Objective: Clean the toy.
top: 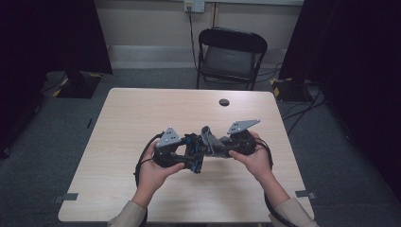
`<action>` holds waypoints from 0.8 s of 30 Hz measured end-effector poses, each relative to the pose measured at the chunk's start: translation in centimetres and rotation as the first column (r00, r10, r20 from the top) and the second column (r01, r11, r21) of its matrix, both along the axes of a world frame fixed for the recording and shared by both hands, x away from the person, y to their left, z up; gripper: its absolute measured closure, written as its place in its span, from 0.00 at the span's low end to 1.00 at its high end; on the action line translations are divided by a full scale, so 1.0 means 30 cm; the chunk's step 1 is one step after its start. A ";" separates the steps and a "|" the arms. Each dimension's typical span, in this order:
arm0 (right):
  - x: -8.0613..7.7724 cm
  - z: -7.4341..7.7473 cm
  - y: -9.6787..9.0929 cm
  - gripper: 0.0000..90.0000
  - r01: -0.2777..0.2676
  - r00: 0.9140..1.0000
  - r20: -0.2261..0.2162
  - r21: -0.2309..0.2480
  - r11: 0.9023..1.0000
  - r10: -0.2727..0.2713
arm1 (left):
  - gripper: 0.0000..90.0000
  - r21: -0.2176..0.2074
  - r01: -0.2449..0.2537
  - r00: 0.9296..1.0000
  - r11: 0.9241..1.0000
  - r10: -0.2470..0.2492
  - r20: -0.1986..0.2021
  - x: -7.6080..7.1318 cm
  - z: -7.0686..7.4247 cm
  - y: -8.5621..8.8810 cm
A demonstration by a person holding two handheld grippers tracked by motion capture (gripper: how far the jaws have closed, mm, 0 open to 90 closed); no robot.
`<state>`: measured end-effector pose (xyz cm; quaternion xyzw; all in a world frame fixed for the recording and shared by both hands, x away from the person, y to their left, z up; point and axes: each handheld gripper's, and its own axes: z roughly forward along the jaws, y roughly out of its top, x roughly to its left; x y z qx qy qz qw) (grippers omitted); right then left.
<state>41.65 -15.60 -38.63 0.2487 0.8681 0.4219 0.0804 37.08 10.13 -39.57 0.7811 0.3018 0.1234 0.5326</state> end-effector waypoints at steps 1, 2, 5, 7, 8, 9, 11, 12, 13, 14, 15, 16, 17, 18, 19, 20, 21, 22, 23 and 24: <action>-0.002 0.011 0.005 0.83 -0.004 1.000 0.006 0.002 1.000 0.004 | 0.28 -0.002 0.000 1.000 1.000 0.000 -0.003 0.000 -0.003 -0.004; -0.004 0.018 0.012 0.83 -0.010 1.000 0.009 0.006 1.000 0.010 | 0.28 -0.003 0.004 1.000 1.000 -0.004 -0.003 0.002 -0.005 -0.007; -0.014 0.020 0.032 0.83 -0.028 0.999 0.016 -0.003 1.000 0.028 | 0.28 -0.005 0.001 1.000 1.000 -0.001 -0.004 0.005 -0.009 -0.013; -0.017 0.007 0.038 0.83 -0.031 0.999 0.008 -0.003 1.000 0.031 | 0.28 0.002 0.003 1.000 1.000 -0.003 -0.005 0.005 -0.010 -0.014; -0.018 -0.002 0.039 0.83 -0.030 1.000 -0.001 0.001 1.000 0.030 | 0.28 0.004 0.004 1.000 1.000 -0.004 -0.003 0.005 -0.010 -0.013; -0.018 -0.011 0.039 0.83 -0.031 1.000 -0.004 -0.001 1.000 0.031 | 0.28 0.003 0.006 1.000 1.000 -0.006 -0.003 0.005 -0.009 -0.013; -0.019 -0.033 0.040 0.83 -0.038 0.999 -0.013 -0.011 0.999 0.038 | 0.28 0.003 0.006 1.000 1.000 -0.006 0.001 0.005 -0.004 -0.011; -0.021 -0.043 0.041 0.83 -0.040 0.999 -0.020 -0.017 0.999 0.040 | 0.28 0.000 0.007 1.000 1.000 -0.007 0.004 0.005 -0.001 -0.011; -0.022 -0.053 0.042 0.83 -0.040 0.999 -0.024 -0.023 0.999 0.039 | 0.28 -0.004 0.006 1.000 1.000 -0.006 0.004 0.005 0.003 -0.010; -0.023 -0.063 0.043 0.83 -0.042 0.999 -0.029 -0.028 0.999 0.041 | 0.28 -0.007 0.004 1.000 1.000 -0.004 0.006 0.005 0.007 -0.011; -0.025 -0.073 0.045 0.83 -0.042 0.999 -0.035 -0.031 0.999 0.041 | 0.28 -0.007 0.007 1.000 1.000 -0.007 0.007 0.006 0.011 -0.011; -0.026 -0.083 0.046 0.83 -0.044 0.998 -0.039 -0.035 0.998 0.043 | 0.28 -0.004 0.006 1.000 1.000 -0.006 0.008 0.007 0.015 -0.011; -0.028 -0.092 0.048 0.83 -0.046 0.998 -0.043 -0.038 0.998 0.044 | 0.28 -0.006 0.004 1.000 1.000 -0.004 0.011 0.006 0.018 -0.012; -0.030 -0.102 0.051 0.83 -0.049 0.998 -0.047 -0.042 0.998 0.047 | 0.28 -0.006 0.004 1.000 1.000 -0.004 0.013 0.007 0.020 -0.012; -0.033 -0.111 0.054 0.83 -0.049 0.998 -0.051 -0.049 0.998 0.047 | 0.28 -0.011 0.003 1.000 1.000 -0.003 0.013 0.008 0.022 -0.012; -0.036 -0.120 0.057 0.83 -0.053 0.997 -0.054 -0.055 0.997 0.050 | 0.28 -0.012 0.000 1.000 1.000 0.000 0.015 0.008 0.024 -0.011; -0.038 -0.130 0.059 0.83 -0.058 0.997 -0.058 -0.059 0.997 0.054 | 0.28 -0.012 0.000 1.000 1.000 0.001 0.017 0.008 0.026 -0.011; -0.039 -0.138 0.061 0.83 -0.058 0.997 -0.060 -0.066 0.996 0.055 | 0.28 -0.016 -0.002 1.000 1.000 0.002 0.016 0.009 0.027 -0.011; -0.041 -0.146 0.063 0.83 -0.058 0.997 -0.063 -0.070 0.996 0.053 | 0.28 -0.020 -0.001 1.000 1.000 0.002 0.017 0.009 0.028 -0.011; -0.042 -0.154 0.064 0.83 -0.061 0.996 -0.064 -0.074 0.995 0.056 | 0.28 -0.016 -0.001 1.000 1.000 0.001 0.016 0.009 0.031 -0.010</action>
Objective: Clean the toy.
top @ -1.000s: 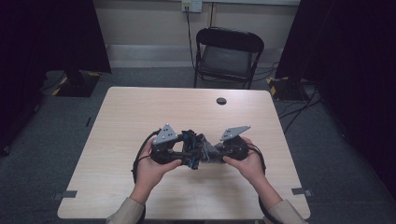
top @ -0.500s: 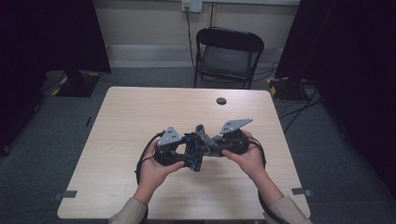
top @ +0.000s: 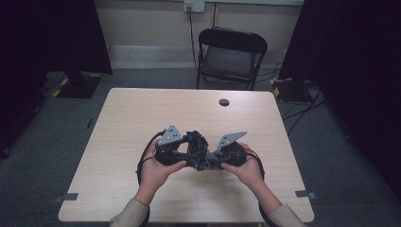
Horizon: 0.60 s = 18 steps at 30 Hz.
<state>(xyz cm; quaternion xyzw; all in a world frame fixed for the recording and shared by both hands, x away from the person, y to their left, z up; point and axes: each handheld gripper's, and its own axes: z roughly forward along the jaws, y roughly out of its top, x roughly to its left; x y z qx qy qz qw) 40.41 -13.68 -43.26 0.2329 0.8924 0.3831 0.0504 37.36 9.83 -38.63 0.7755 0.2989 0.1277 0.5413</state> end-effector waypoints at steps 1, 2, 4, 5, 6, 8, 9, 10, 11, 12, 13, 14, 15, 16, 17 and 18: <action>0.001 -0.007 0.000 0.83 0.000 1.000 -0.003 -0.006 1.000 0.000 | 0.28 0.001 0.002 1.000 1.000 -0.002 0.001 0.000 0.002 0.001; 0.002 -0.015 -0.001 0.83 0.002 1.000 -0.005 -0.012 1.000 -0.002 | 0.28 -0.002 0.001 1.000 1.000 -0.001 0.001 0.000 0.003 0.001; 0.003 -0.027 -0.003 0.83 0.005 1.000 -0.010 -0.018 1.000 -0.005 | 0.28 -0.002 0.002 1.000 1.000 -0.002 0.000 0.001 0.005 0.003; 0.004 -0.030 -0.005 0.83 0.006 1.000 -0.011 -0.022 1.000 -0.007 | 0.28 -0.001 0.001 1.000 1.000 -0.001 0.003 0.001 0.006 0.006; 0.005 -0.031 -0.010 0.83 0.008 1.000 -0.009 -0.025 1.000 -0.008 | 0.28 0.002 -0.001 1.000 1.000 0.001 0.002 0.002 0.006 0.009; 0.008 -0.025 -0.022 0.83 0.020 1.000 -0.005 -0.022 1.000 -0.020 | 0.28 0.009 -0.005 1.000 1.000 0.005 0.004 0.003 0.005 0.018; 0.011 -0.019 -0.030 0.83 0.027 1.000 0.000 -0.018 0.999 -0.027 | 0.28 0.010 -0.008 1.000 1.000 0.008 -0.001 0.003 0.004 0.023; 0.014 -0.013 -0.040 0.83 0.037 0.999 0.006 -0.013 0.999 -0.037 | 0.28 0.010 -0.011 1.000 1.000 0.011 0.000 0.003 0.003 0.029; 0.018 -0.006 -0.052 0.83 0.047 0.999 0.008 -0.013 0.999 -0.047 | 0.28 0.013 -0.015 1.000 1.000 0.015 -0.002 0.003 0.001 0.034; 0.023 0.000 -0.064 0.83 0.055 0.998 0.012 -0.014 0.998 -0.055 | 0.28 0.017 -0.019 1.000 1.000 0.019 -0.003 0.004 -0.001 0.040; 0.028 0.005 -0.077 0.83 0.065 0.998 0.017 -0.013 0.998 -0.065 | 0.28 0.022 -0.023 1.000 0.999 0.023 -0.005 0.004 -0.002 0.047; 0.034 0.010 -0.091 0.83 0.079 0.997 0.022 -0.011 0.997 -0.079 | 0.28 0.024 -0.029 1.000 0.999 0.029 -0.008 0.005 -0.005 0.053; 0.039 0.014 -0.104 0.83 0.090 0.996 0.020 -0.001 0.996 -0.090 | 0.28 0.020 -0.032 0.999 0.999 0.032 -0.014 0.007 -0.010 0.060; 0.045 0.019 -0.121 0.83 0.104 0.994 0.023 0.003 0.995 -0.104 | 0.28 0.027 -0.034 0.999 0.999 0.034 -0.015 0.008 -0.012 0.065; 0.049 0.021 -0.131 0.83 0.113 0.993 0.027 0.004 0.994 -0.113 | 0.28 0.034 -0.037 0.999 0.999 0.038 -0.016 0.008 -0.016 0.071; 0.053 0.024 -0.143 0.83 0.123 0.992 0.027 0.004 0.992 -0.123 | 0.28 0.037 -0.040 0.999 0.998 0.041 -0.018 0.009 -0.020 0.077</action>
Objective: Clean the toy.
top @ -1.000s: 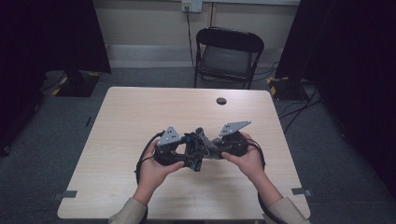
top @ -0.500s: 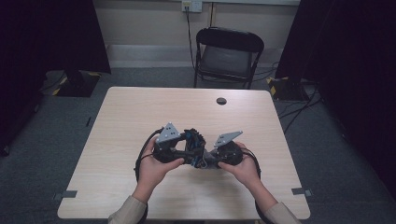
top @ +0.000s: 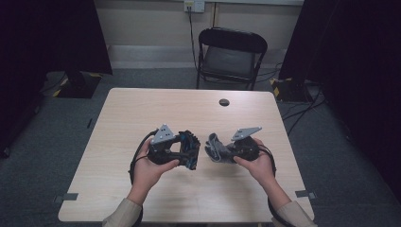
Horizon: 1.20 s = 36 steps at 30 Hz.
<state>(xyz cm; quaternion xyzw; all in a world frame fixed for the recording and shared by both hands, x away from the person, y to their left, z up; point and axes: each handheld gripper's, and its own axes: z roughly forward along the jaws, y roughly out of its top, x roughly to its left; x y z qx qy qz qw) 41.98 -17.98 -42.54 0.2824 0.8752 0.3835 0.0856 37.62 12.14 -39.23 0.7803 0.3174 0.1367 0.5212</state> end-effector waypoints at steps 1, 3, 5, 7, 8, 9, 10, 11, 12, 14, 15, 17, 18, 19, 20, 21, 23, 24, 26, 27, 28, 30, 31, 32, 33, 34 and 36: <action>0.003 0.002 -0.012 0.83 0.010 1.000 0.004 0.001 1.000 -0.010 | 0.28 0.002 -0.003 1.000 1.000 0.003 -0.001 0.000 -0.004 0.007; 0.008 0.005 -0.033 0.83 0.024 1.000 0.010 0.000 1.000 -0.024 | 0.28 0.004 -0.012 1.000 1.000 0.012 -0.007 0.001 -0.012 0.020; 0.013 0.006 -0.053 0.83 0.040 0.999 0.012 -0.003 0.999 -0.040 | 0.28 0.007 -0.022 1.000 1.000 0.022 -0.011 0.002 -0.020 0.034; 0.017 0.006 -0.067 0.83 0.048 0.999 0.013 -0.006 0.999 -0.048 | 0.28 0.011 -0.031 0.999 0.999 0.031 -0.012 0.002 -0.025 0.046; 0.018 0.005 -0.072 0.83 0.051 0.999 0.013 -0.008 0.999 -0.051 | 0.28 0.016 -0.036 0.999 0.999 0.037 -0.013 0.003 -0.028 0.055; 0.020 0.004 -0.079 0.83 0.057 0.998 0.011 -0.010 0.998 -0.056 | 0.28 0.016 -0.043 0.999 0.999 0.043 -0.014 0.003 -0.031 0.061; 0.021 0.003 -0.085 0.83 0.060 0.998 0.012 -0.011 0.998 -0.060 | 0.28 0.020 -0.046 0.999 0.999 0.047 -0.017 0.004 -0.032 0.068; 0.022 0.002 -0.090 0.83 0.066 0.998 0.013 -0.009 0.998 -0.066 | 0.28 0.023 -0.048 0.999 0.999 0.049 -0.017 0.004 -0.035 0.075; 0.023 -0.001 -0.096 0.83 0.071 0.997 0.009 -0.006 0.997 -0.070 | 0.28 0.028 -0.052 0.998 0.998 0.052 -0.017 0.003 -0.038 0.082; 0.022 -0.006 -0.104 0.83 0.078 0.997 0.007 -0.007 0.997 -0.077 | 0.28 0.038 -0.060 0.998 0.997 0.061 -0.022 0.000 -0.044 0.100; 0.023 -0.010 -0.108 0.83 0.079 0.997 0.005 -0.005 0.997 -0.079 | 0.28 0.040 -0.065 0.998 0.997 0.066 -0.024 -0.001 -0.046 0.106; 0.024 -0.015 -0.114 0.83 0.088 0.996 0.007 -0.006 0.996 -0.088 | 0.28 0.042 -0.076 0.996 0.996 0.078 -0.031 -0.003 -0.053 0.124; 0.025 -0.017 -0.119 0.83 0.095 0.995 0.004 -0.005 0.995 -0.095 | 0.28 0.040 -0.085 0.996 0.996 0.087 -0.033 -0.004 -0.056 0.134; 0.026 -0.020 -0.123 0.83 0.101 0.995 0.006 -0.004 0.995 -0.101 | 0.28 0.036 -0.093 0.995 0.995 0.094 -0.034 -0.005 -0.059 0.143; 0.027 -0.021 -0.127 0.83 0.107 0.994 0.007 -0.003 0.994 -0.107 | 0.28 0.036 -0.099 0.994 0.994 0.100 -0.039 -0.006 -0.060 0.152; 0.029 -0.023 -0.131 0.83 0.111 0.994 0.010 -0.002 0.994 -0.111 | 0.28 0.032 -0.105 0.994 0.994 0.106 -0.040 -0.007 -0.063 0.161; 0.031 -0.023 -0.139 0.83 0.127 0.992 0.018 -0.002 0.992 -0.127 | 0.28 0.035 -0.111 0.993 0.993 0.112 -0.040 -0.008 -0.064 0.175; 0.033 -0.023 -0.143 0.83 0.133 0.991 0.023 -0.003 0.991 -0.133 | 0.28 0.034 -0.119 0.992 0.992 0.120 -0.042 -0.009 -0.065 0.184; 0.041 -0.026 -0.157 0.83 0.155 0.988 0.021 0.005 0.988 -0.155 | 0.28 0.034 -0.128 0.991 0.991 0.130 -0.045 -0.010 -0.065 0.197; 0.044 -0.028 -0.163 0.83 0.161 0.987 0.021 0.003 0.987 -0.161 | 0.28 0.035 -0.131 0.990 0.991 0.133 -0.048 -0.010 -0.065 0.204; 0.048 -0.030 -0.169 0.83 0.170 0.985 0.022 -0.005 0.985 -0.170 | 0.28 0.037 -0.134 0.989 0.990 0.136 -0.050 -0.011 -0.066 0.209; 0.052 -0.035 -0.177 0.83 0.186 0.982 0.028 -0.007 0.982 -0.186 | 0.28 0.038 -0.140 0.988 0.989 0.142 -0.053 -0.014 -0.070 0.219; 0.054 -0.039 -0.180 0.83 0.192 0.981 0.030 -0.011 0.981 -0.191 | 0.28 0.042 -0.139 0.988 0.989 0.141 -0.056 -0.015 -0.072 0.224; 0.055 -0.043 -0.181 0.83 0.197 0.980 0.033 -0.015 0.980 -0.196 | 0.28 0.042 -0.141 0.988 0.989 0.143 -0.060 -0.017 -0.074 0.229; 0.056 -0.047 -0.182 0.83 0.202 0.979 0.039 -0.015 0.979 -0.201 | 0.28 0.042 -0.142 0.988 0.989 0.145 -0.061 -0.018 -0.077 0.232; 0.058 -0.051 -0.182 0.83 0.204 0.978 0.039 -0.018 0.979 -0.203 | 0.28 0.050 -0.141 0.988 0.989 0.143 -0.061 -0.020 -0.077 0.238; 0.062 -0.058 -0.181 0.83 0.211 0.977 0.045 -0.028 0.977 -0.210 | 0.28 0.052 -0.146 0.987 0.988 0.149 -0.063 -0.021 -0.078 0.246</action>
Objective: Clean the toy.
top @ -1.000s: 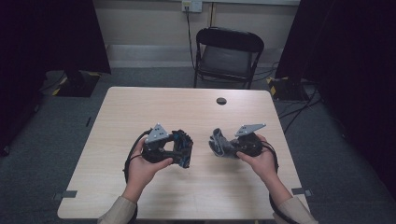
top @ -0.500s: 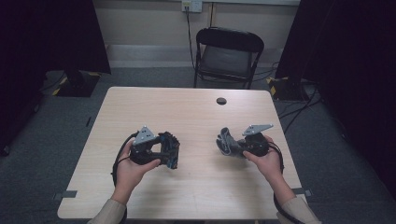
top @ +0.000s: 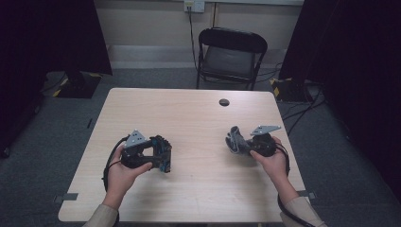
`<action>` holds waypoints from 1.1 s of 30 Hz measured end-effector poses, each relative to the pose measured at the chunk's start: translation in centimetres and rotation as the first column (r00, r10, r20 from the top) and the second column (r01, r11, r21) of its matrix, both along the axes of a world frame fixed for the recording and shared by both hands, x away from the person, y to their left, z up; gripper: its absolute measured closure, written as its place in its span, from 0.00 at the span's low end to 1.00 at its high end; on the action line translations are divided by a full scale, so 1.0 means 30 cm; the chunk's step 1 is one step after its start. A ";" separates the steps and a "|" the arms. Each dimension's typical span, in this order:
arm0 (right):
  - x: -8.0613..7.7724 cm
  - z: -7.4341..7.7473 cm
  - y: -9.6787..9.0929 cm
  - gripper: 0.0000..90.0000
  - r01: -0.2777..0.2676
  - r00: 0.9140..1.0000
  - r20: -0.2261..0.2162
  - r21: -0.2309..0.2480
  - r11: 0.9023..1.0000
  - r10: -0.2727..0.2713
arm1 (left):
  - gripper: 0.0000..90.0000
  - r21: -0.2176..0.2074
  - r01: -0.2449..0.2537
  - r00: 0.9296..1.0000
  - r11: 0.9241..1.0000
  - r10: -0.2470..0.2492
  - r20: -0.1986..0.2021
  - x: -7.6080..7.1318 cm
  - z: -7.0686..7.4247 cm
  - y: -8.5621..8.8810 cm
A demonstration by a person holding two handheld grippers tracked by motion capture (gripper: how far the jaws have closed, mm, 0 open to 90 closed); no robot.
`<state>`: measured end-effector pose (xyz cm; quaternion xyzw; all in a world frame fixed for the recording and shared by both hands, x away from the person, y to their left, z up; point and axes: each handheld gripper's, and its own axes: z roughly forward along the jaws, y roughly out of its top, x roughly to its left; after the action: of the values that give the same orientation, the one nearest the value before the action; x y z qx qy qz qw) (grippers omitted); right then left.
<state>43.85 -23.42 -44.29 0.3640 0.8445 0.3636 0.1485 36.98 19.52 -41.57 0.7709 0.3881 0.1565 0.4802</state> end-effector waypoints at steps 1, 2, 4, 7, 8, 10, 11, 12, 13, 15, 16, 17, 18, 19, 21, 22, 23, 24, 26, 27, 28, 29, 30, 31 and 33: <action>0.004 -0.004 0.000 0.83 0.004 1.000 -0.002 -0.002 1.000 -0.004 | 0.28 0.005 -0.002 1.000 1.000 0.002 0.000 -0.001 0.001 0.005; 0.007 -0.008 0.000 0.83 0.010 1.000 -0.005 -0.005 1.000 -0.010 | 0.28 0.003 -0.003 1.000 1.000 0.003 -0.001 -0.002 0.002 0.010; 0.016 -0.012 -0.002 0.83 0.027 1.000 0.006 -0.013 1.000 -0.027 | 0.28 0.008 -0.005 1.000 1.000 0.005 0.001 -0.004 0.004 0.018; 0.032 -0.015 -0.012 0.83 0.052 0.999 0.008 -0.003 0.999 -0.052 | 0.28 0.017 -0.011 1.000 1.000 0.011 0.001 -0.005 0.007 0.033; 0.036 -0.015 -0.016 0.83 0.058 0.998 0.007 -0.002 0.998 -0.058 | 0.28 0.014 -0.016 1.000 1.000 0.016 0.000 -0.005 0.007 0.037; 0.045 -0.017 -0.019 0.82 0.063 0.998 0.013 -0.011 0.998 -0.063 | 0.28 0.020 -0.017 1.000 1.000 0.017 -0.002 -0.004 0.006 0.048; 0.049 -0.019 -0.021 0.82 0.064 0.998 0.017 -0.019 0.998 -0.063 | 0.28 0.022 -0.021 1.000 1.000 0.021 -0.004 -0.005 0.004 0.051; 0.052 -0.021 -0.023 0.82 0.067 0.998 0.018 -0.027 0.997 -0.067 | 0.28 0.026 -0.021 1.000 0.999 0.022 -0.005 -0.004 0.002 0.055; 0.057 -0.025 -0.027 0.82 0.071 0.997 0.020 -0.029 0.997 -0.070 | 0.28 0.030 -0.020 1.000 0.999 0.020 -0.005 -0.003 -0.001 0.060; 0.064 -0.034 -0.036 0.82 0.080 0.997 0.014 -0.023 0.996 -0.080 | 0.28 0.025 -0.025 1.000 0.999 0.026 -0.016 -0.003 -0.007 0.066; 0.067 -0.040 -0.040 0.82 0.086 0.996 0.009 -0.021 0.996 -0.086 | 0.28 0.029 -0.026 0.999 0.999 0.027 -0.017 -0.002 -0.009 0.069; 0.070 -0.045 -0.044 0.82 0.092 0.996 0.006 -0.024 0.995 -0.092 | 0.28 0.030 -0.030 0.999 0.999 0.031 -0.022 -0.002 -0.012 0.071; 0.072 -0.050 -0.049 0.82 0.097 0.995 0.003 -0.024 0.995 -0.097 | 0.28 0.036 -0.030 0.999 0.999 0.031 -0.021 -0.001 -0.014 0.074; 0.074 -0.054 -0.053 0.82 0.103 0.995 0.003 -0.020 0.995 -0.103 | 0.28 0.033 -0.033 0.999 0.999 0.033 -0.020 0.000 -0.016 0.075; 0.077 -0.063 -0.060 0.81 0.109 0.994 -0.001 -0.015 0.994 -0.109 | 0.28 0.034 -0.031 0.999 0.999 0.032 -0.024 0.001 -0.019 0.076; 0.078 -0.067 -0.060 0.81 0.109 0.994 -0.002 -0.018 0.994 -0.109 | 0.28 0.033 -0.031 0.999 0.999 0.032 -0.023 0.001 -0.019 0.075; 0.079 -0.070 -0.060 0.81 0.108 0.994 0.000 -0.021 0.994 -0.109 | 0.28 0.032 -0.031 0.999 0.999 0.031 -0.024 0.002 -0.020 0.074; 0.080 -0.073 -0.060 0.81 0.110 0.994 0.001 -0.022 0.994 -0.110 | 0.28 0.032 -0.029 0.999 0.999 0.030 -0.026 0.003 -0.021 0.073; 0.080 -0.075 -0.059 0.80 0.115 0.993 0.004 -0.029 0.993 -0.115 | 0.28 0.033 -0.030 0.999 0.999 0.031 -0.023 0.004 -0.023 0.072; 0.081 -0.077 -0.058 0.80 0.114 0.993 0.003 -0.029 0.993 -0.114 | 0.28 0.031 -0.028 0.999 0.999 0.029 -0.023 0.005 -0.023 0.071; 0.081 -0.077 -0.058 0.80 0.114 0.994 0.004 -0.030 0.993 -0.114 | 0.28 0.032 -0.029 0.999 0.999 0.029 -0.023 0.005 -0.023 0.071; 0.081 -0.077 -0.057 0.80 0.113 0.994 0.007 -0.034 0.993 -0.112 | 0.28 0.034 -0.027 0.999 0.999 0.028 -0.021 0.005 -0.023 0.070; 0.081 -0.076 -0.056 0.80 0.111 0.994 0.003 -0.034 0.993 -0.111 | 0.28 0.033 -0.027 0.999 0.999 0.027 -0.022 0.006 -0.023 0.070; 0.081 -0.075 -0.054 0.79 0.113 0.994 0.003 -0.041 0.993 -0.113 | 0.28 0.033 -0.027 0.999 0.999 0.028 -0.022 0.007 -0.023 0.070; 0.080 -0.074 -0.054 0.76 0.114 0.993 0.006 -0.040 0.993 -0.114 | 0.28 0.031 -0.030 0.999 0.999 0.030 -0.024 0.008 -0.024 0.067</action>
<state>46.24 -25.04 -46.51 0.4080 0.8292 0.3381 0.1778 37.23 21.53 -42.29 0.7742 0.4029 0.1602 0.4612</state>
